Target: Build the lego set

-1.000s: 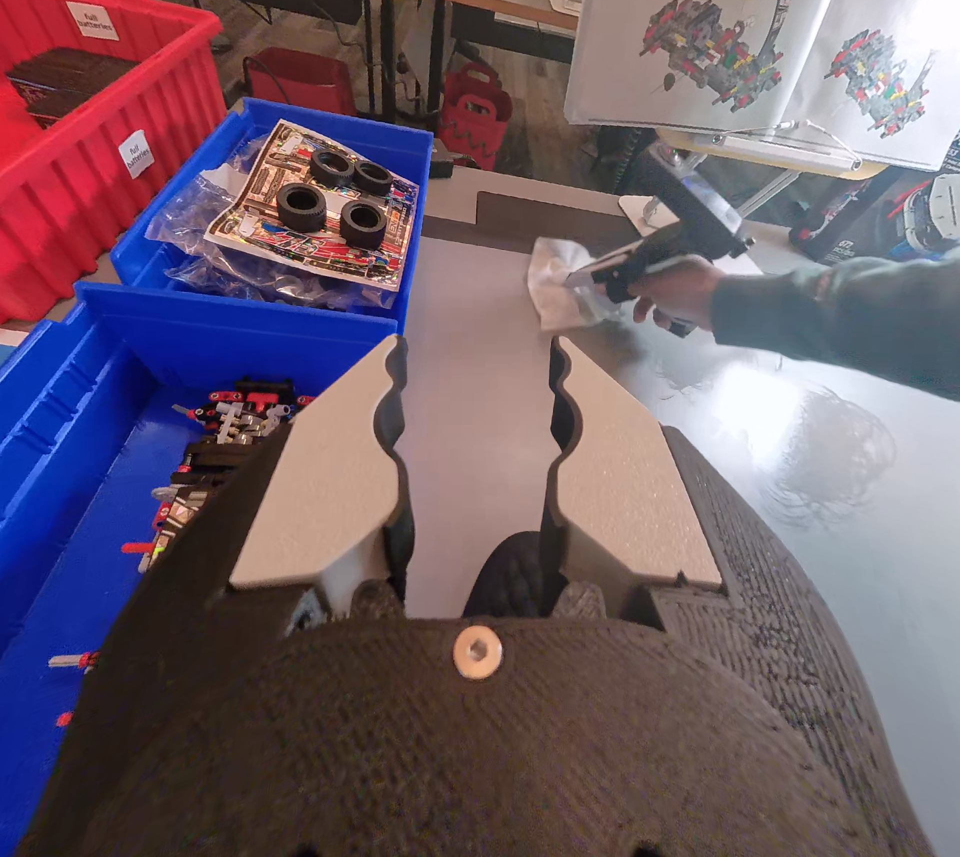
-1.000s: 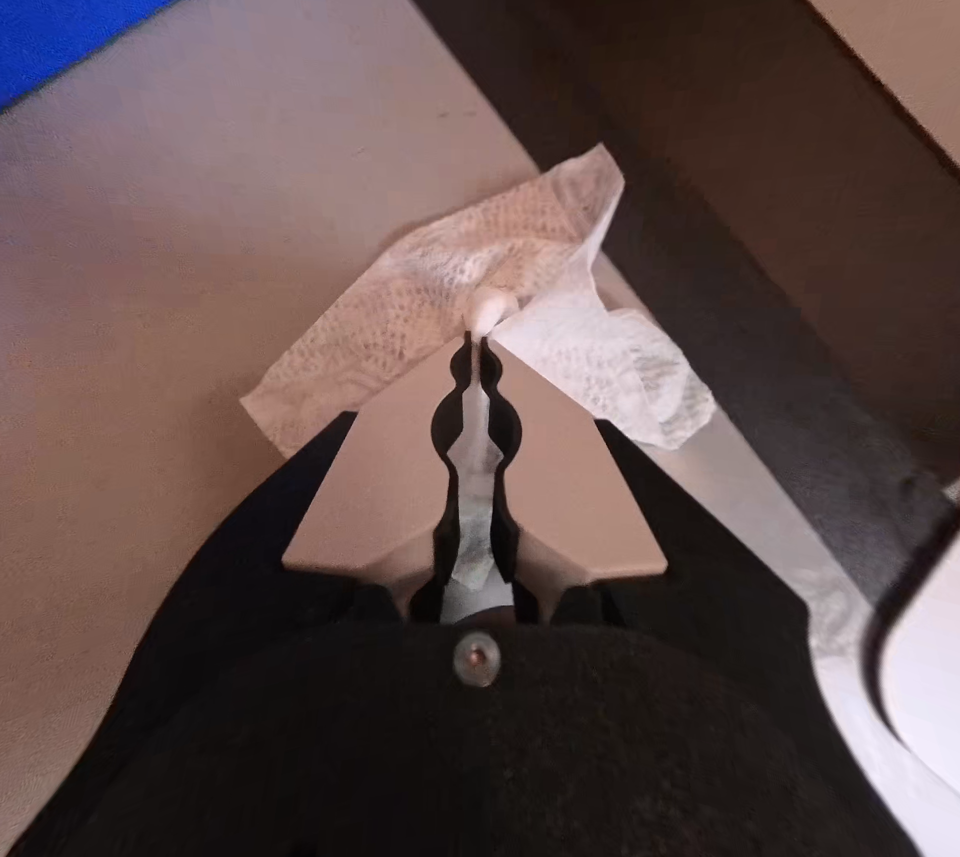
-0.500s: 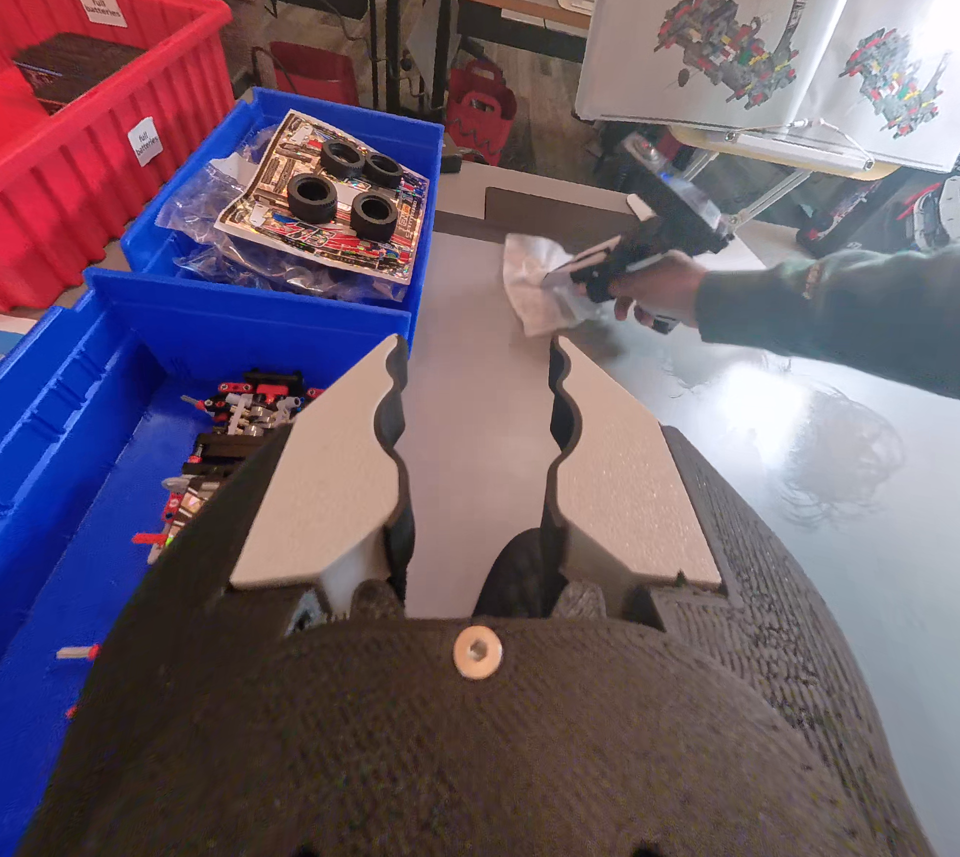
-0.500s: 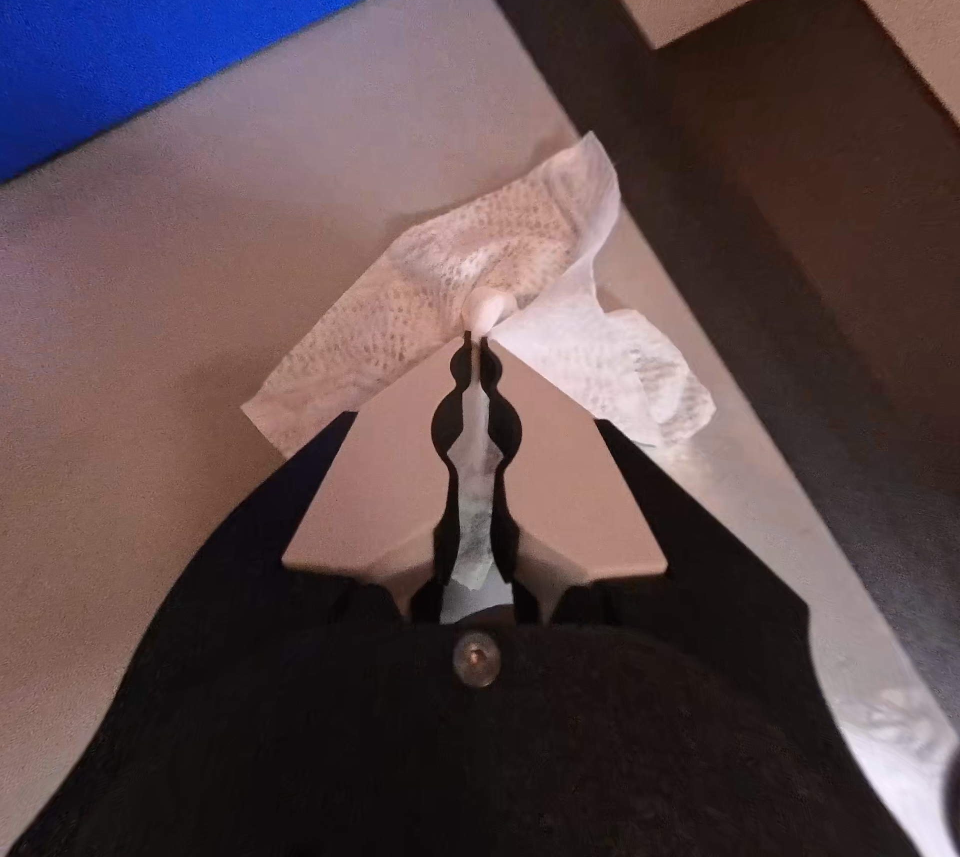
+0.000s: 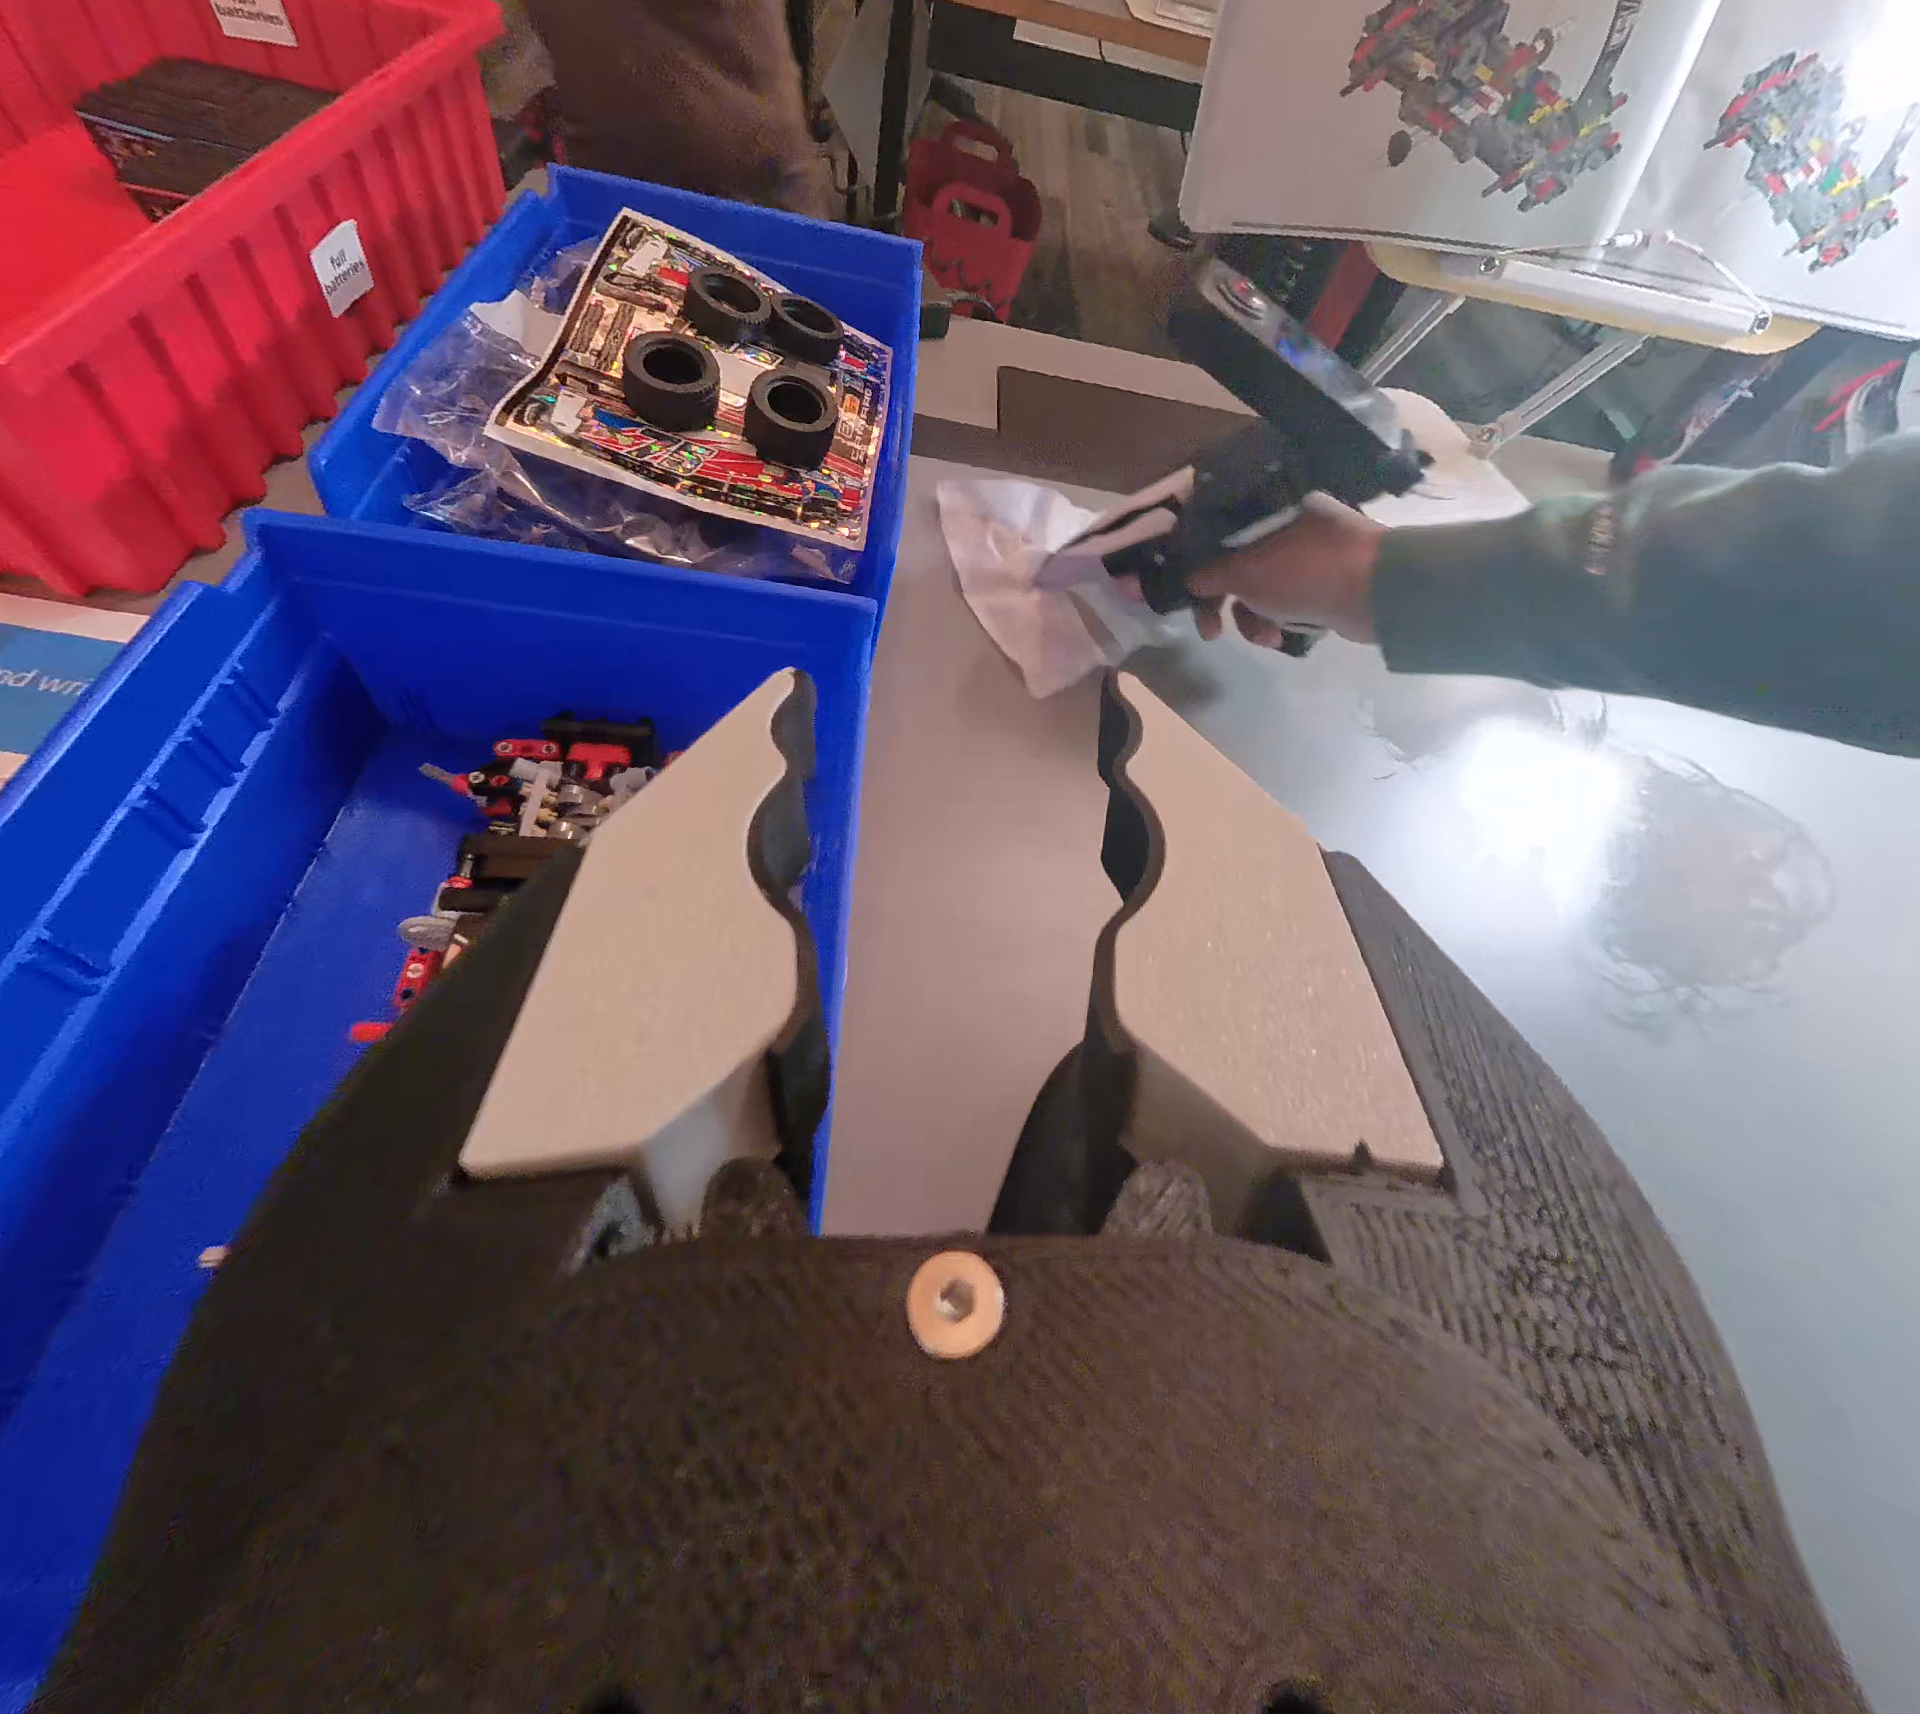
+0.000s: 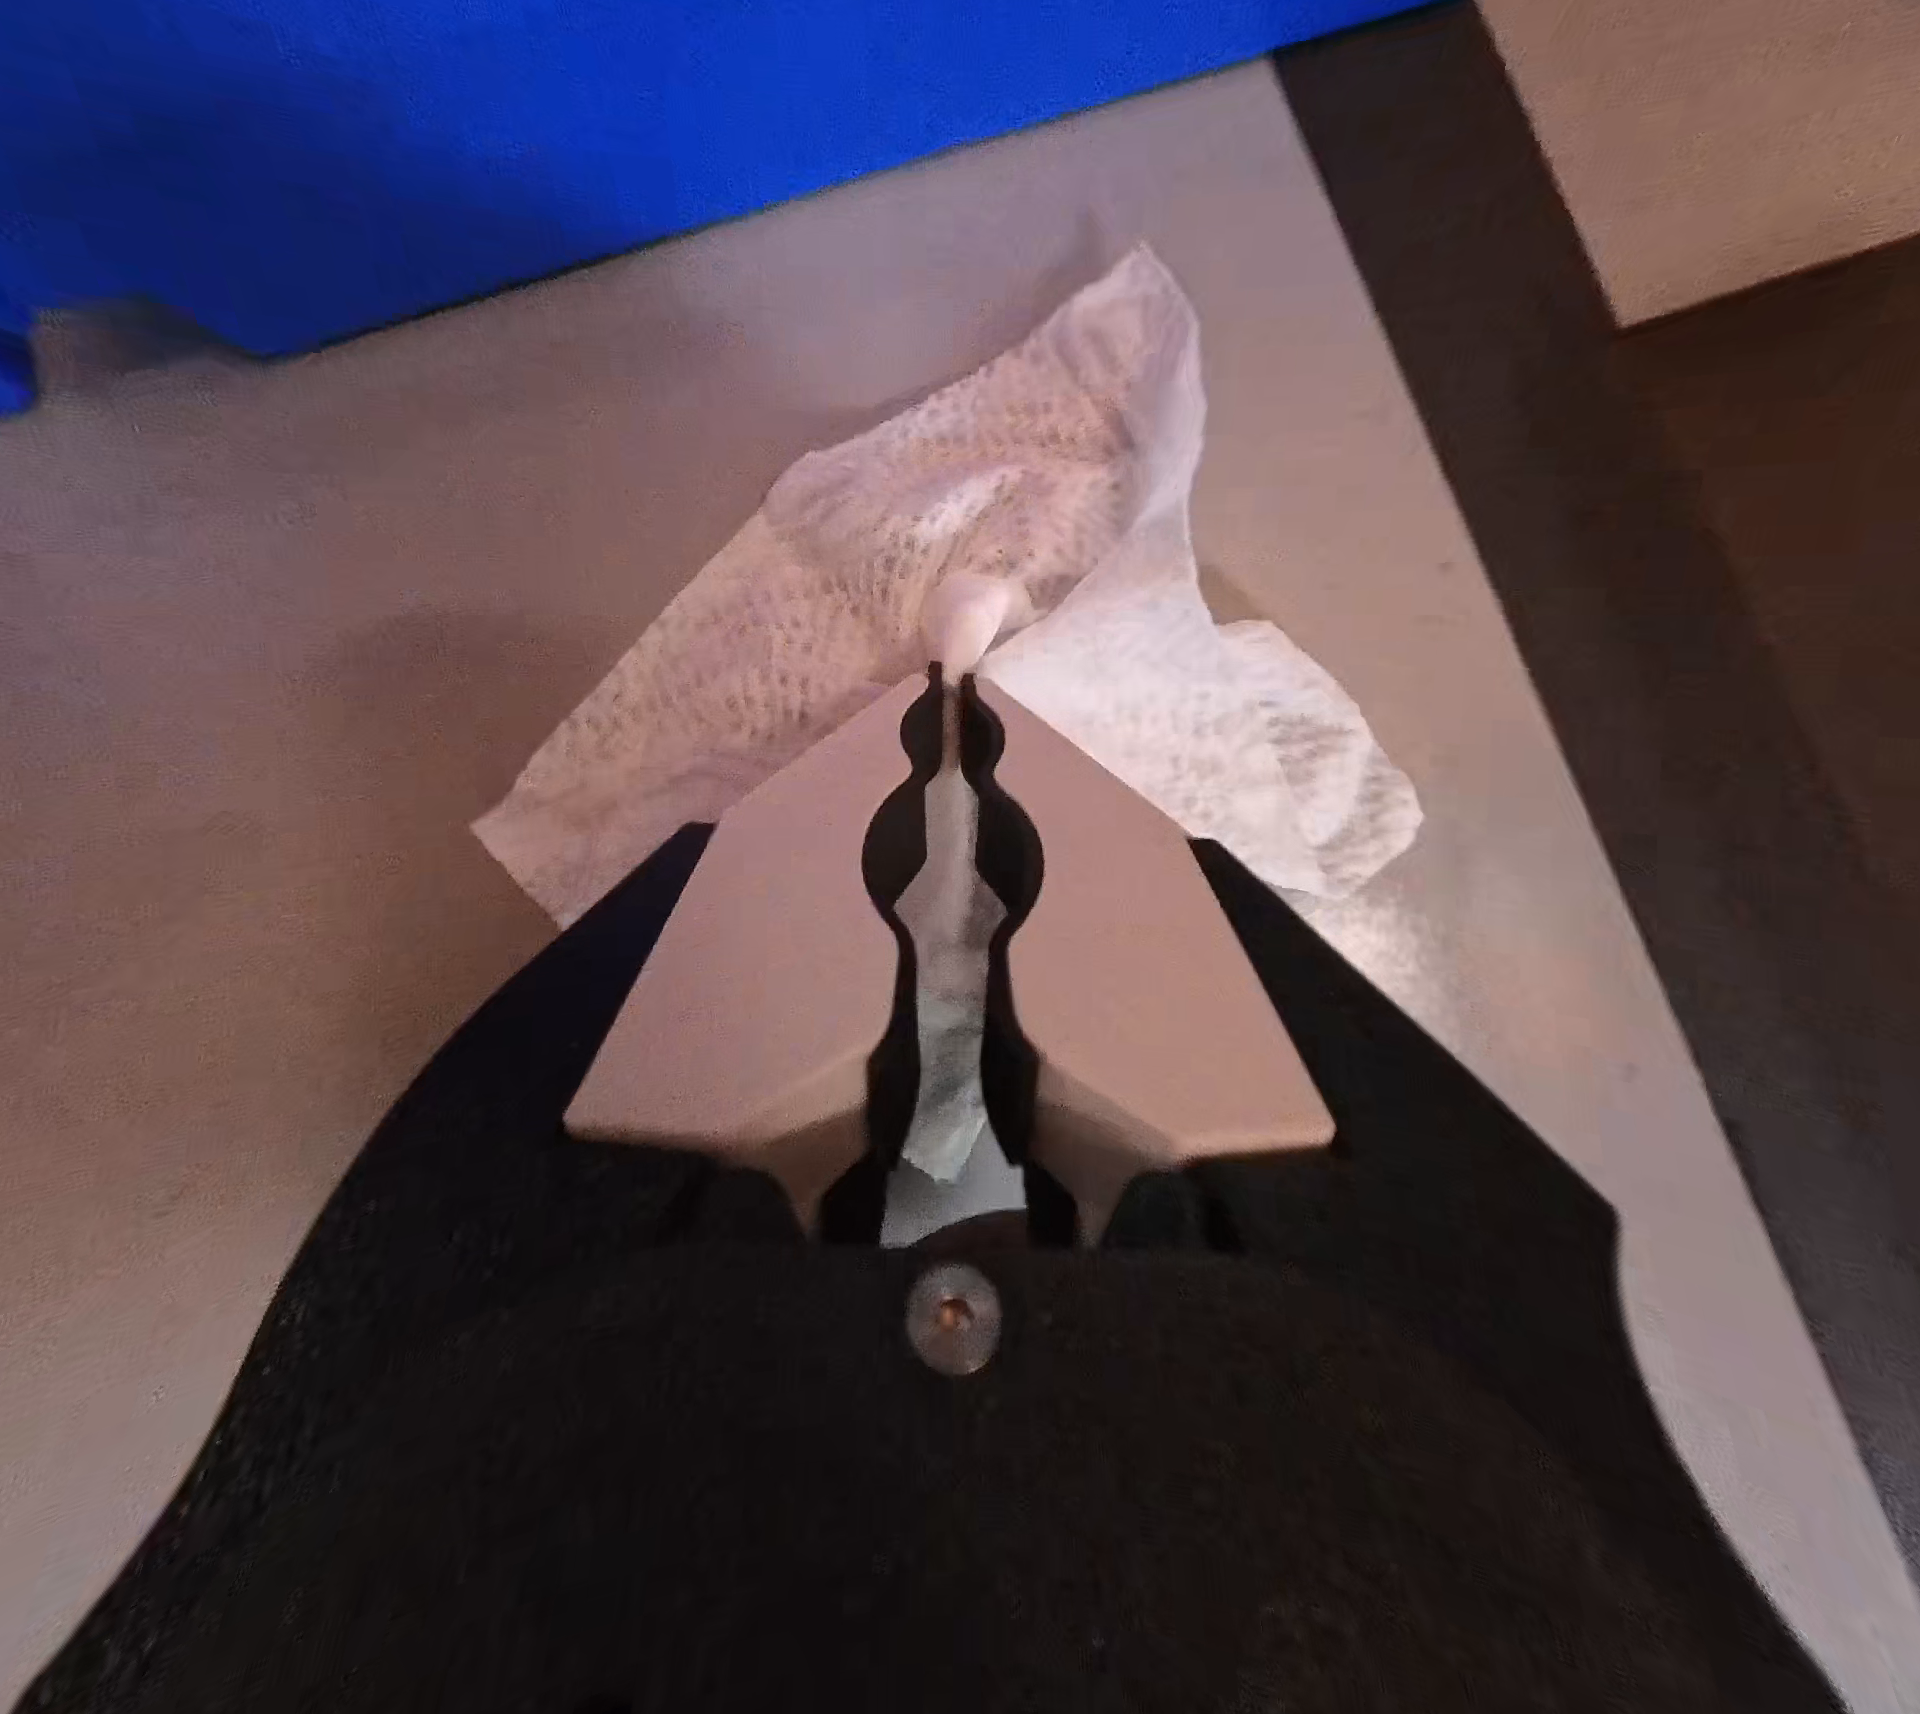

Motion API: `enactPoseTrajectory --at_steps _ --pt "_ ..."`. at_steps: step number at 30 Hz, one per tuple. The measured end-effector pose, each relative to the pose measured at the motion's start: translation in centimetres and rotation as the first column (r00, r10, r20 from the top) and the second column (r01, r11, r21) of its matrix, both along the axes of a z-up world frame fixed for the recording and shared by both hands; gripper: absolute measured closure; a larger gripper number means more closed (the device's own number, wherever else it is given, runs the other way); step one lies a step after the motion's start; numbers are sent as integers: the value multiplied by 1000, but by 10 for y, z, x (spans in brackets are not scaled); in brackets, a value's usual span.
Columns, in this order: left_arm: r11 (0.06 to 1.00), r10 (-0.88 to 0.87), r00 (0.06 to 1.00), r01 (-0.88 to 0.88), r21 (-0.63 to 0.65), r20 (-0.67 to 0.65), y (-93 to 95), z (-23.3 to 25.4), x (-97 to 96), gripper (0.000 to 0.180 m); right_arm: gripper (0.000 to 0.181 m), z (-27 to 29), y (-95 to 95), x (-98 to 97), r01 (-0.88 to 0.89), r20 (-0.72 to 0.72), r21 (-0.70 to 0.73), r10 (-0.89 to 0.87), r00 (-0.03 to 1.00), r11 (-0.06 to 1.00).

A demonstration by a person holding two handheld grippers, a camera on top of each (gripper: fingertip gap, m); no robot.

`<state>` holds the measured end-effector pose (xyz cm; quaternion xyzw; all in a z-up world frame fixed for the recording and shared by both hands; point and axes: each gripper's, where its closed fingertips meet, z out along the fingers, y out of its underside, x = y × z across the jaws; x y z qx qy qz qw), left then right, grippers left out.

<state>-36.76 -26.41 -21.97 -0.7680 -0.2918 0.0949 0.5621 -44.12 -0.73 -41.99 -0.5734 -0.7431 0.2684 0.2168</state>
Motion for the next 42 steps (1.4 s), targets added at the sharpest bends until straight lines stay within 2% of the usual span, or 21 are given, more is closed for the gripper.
enactPoseTrajectory --at_steps 2,7,9,13,15,19,21,25,29,35,42 --pt "1000 -10 1000 10 -2 -2 -1 -2 0 126 181 0 13 16 -9 -3 36 9 1000 999" --pt "995 -80 997 81 -52 22 1 -22 16 126 181 0 85 -23 196 2 7 -196 981 981" --pt "991 -105 994 108 -82 42 4 -28 23 125 181 0 63 -38 162 0 -5 -162 987 987" --pt "983 -136 986 146 -107 102 14 -36 33 124 181 0 -7 -6 -38 19 27 37 999 999" --pt "980 -150 979 166 -110 136 18 -40 37 122 181 -1 0 17 -51 16 46 50 999 998" --pt "970 -189 968 210 -120 166 26 -52 51 122 181 -1 79 1 140 25 52 -141 990 989" --pt "958 -223 960 248 -141 172 34 -60 60 122 181 -1 91 -25 183 18 42 -184 983 982" --pt "950 -261 945 289 -123 199 58 -60 74 123 181 -1 25 -38 39 9 17 -39 999 999" --pt "949 -275 947 295 -110 166 76 -47 77 126 181 -1 -8 19 -132 21 85 131 991 988" --pt "953 -258 950 281 -116 178 71 -57 83 130 181 -1 98 -5 200 31 -17 -199 979 980" --pt "945 -279 946 301 -125 164 80 -51 92 129 181 -1 10 -9 -3 10 -13 3 1000 1000"
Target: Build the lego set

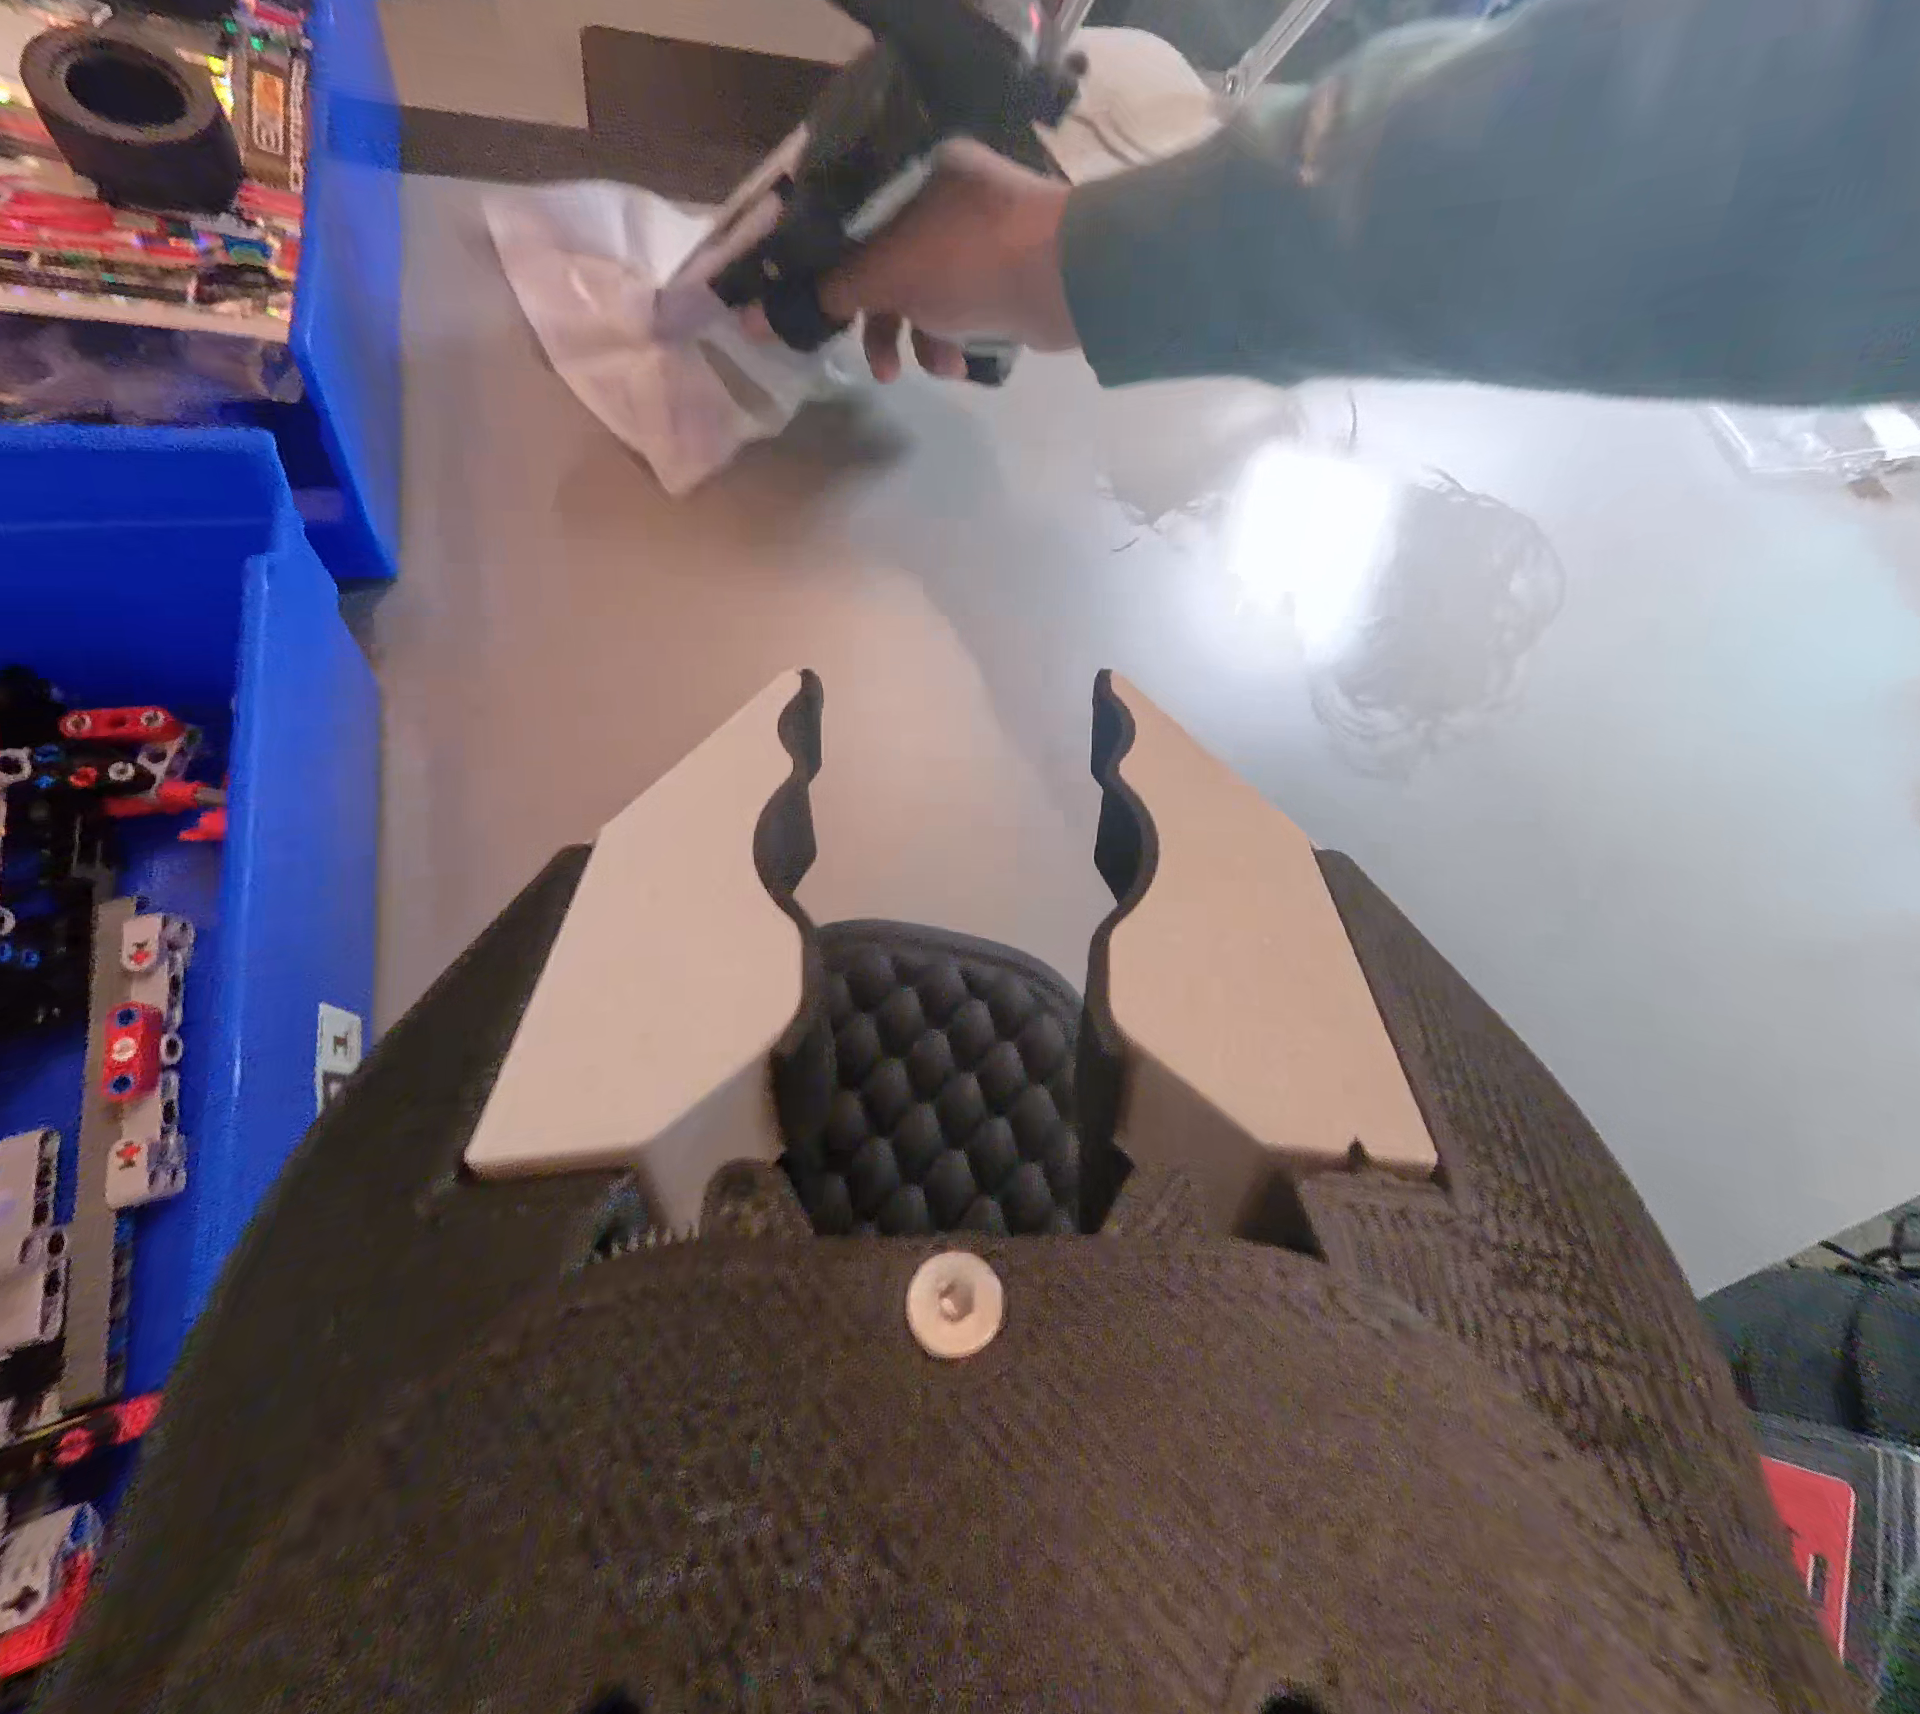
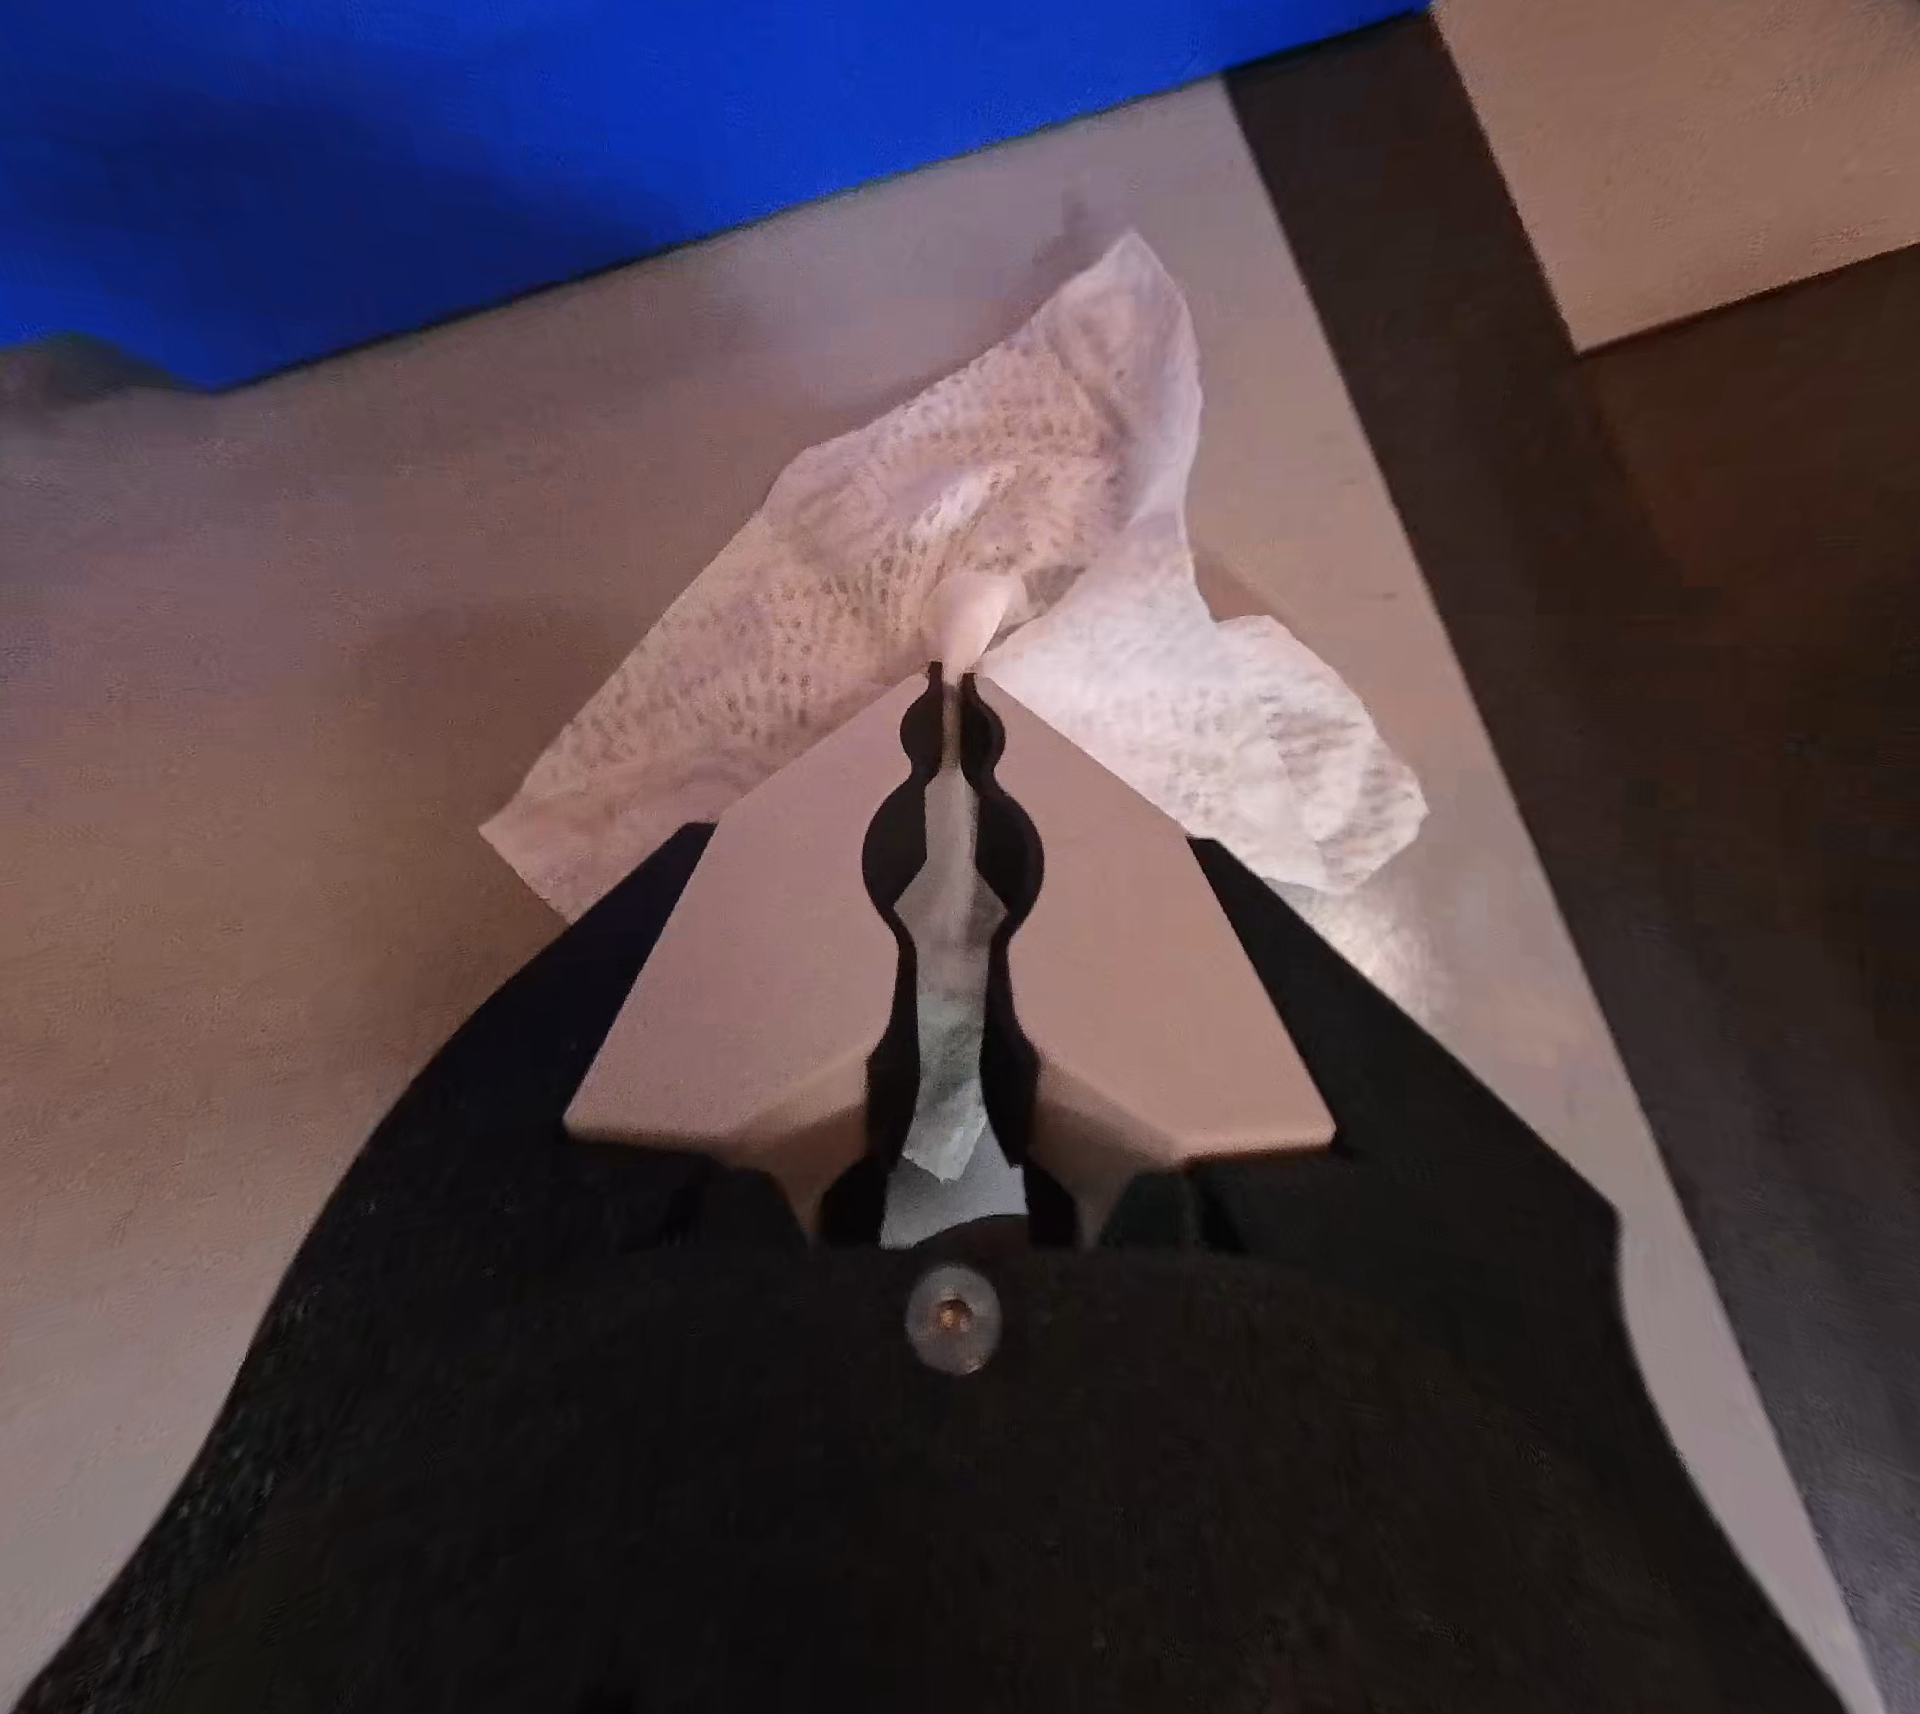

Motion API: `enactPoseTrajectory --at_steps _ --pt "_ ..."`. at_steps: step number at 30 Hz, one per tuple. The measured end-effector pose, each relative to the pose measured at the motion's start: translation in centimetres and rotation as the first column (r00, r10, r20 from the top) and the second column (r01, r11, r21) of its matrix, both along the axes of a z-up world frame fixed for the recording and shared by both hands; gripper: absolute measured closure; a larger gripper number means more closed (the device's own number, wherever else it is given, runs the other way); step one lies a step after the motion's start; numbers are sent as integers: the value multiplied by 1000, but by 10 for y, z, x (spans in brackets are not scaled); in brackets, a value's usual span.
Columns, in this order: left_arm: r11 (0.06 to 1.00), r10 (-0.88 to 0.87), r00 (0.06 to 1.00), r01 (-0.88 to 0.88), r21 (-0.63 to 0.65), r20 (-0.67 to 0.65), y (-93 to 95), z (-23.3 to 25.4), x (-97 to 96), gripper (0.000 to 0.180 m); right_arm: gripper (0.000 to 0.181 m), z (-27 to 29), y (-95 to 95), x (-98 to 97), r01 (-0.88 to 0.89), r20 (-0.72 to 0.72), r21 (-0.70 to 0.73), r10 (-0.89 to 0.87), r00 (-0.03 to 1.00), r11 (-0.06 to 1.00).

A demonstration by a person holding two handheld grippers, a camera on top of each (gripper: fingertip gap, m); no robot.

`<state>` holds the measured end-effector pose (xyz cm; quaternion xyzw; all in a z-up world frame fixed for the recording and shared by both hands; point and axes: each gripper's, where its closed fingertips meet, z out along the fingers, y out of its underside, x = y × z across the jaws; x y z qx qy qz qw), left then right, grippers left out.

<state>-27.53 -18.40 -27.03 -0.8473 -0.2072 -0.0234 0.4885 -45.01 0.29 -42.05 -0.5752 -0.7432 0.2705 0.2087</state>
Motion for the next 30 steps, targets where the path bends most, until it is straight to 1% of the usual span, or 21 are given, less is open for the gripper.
enactPoseTrajectory --at_steps 2,4,6,7,8,9,11,13,14,15,18,21,23,25,28,30 --pt "1000 1 1000 0 12 -8 2 6 -1 129 181 0 10 19 7 -8 4 -7 1000 1000" --pt "1000 -4 1000 4 12 -11 0 6 -1 130 181 0 50 21 113 -3 16 -113 994 993" --pt "1000 -14 1000 14 -2 -14 -3 2 2 130 181 0 85 7 255 16 -39 -255 967 966" --pt "1000 -20 1000 20 -12 -11 -5 -1 4 130 181 0 90 -2 294 21 -66 -293 956 954" --pt "999 -26 1000 26 -21 -7 -6 -4 6 130 181 0 87 -11 306 15 -63 -306 952 950" --pt "999 -33 999 33 -28 -2 -7 -6 9 130 181 0 72 -16 277 9 -51 -277 961 959" --pt "998 -54 999 53 -37 -2 -5 -6 15 130 181 0 20 -10 158 13 -36 -158 987 987" --pt "997 -75 997 74 -38 -11 -1 -2 19 130 181 0 -18 24 33 12 46 -34 999 998" --pt "996 -81 997 81 -35 -15 1 1 20 130 181 0 -23 49 6 6 94 -6 1000 996" --pt "996 -86 996 85 -27 -16 4 4 20 130 181 0 -18 75 22 3 105 -23 1000 994" --pt "994 -108 994 108 -13 -24 12 8 24 130 181 -1 58 150 234 6 97 -235 972 967" --pt "991 -135 990 134 -24 -30 19 6 31 129 181 -1 159 198 471 17 103 -475 880 876" --pt "988 -150 988 149 -31 -34 25 6 38 130 181 -1 187 195 546 20 61 -548 836 836" --pt "985 -170 985 169 -40 -39 33 8 47 130 181 -1 173 172 515 7 63 -517 856 855" --pt "981 -191 981 190 -31 -34 48 15 62 130 181 -1 97 150 329 4 62 -329 944 942" --pt "980 -198 980 197 -22 -39 58 20 69 129 181 -1 59 170 254 2 66 -254 967 965"
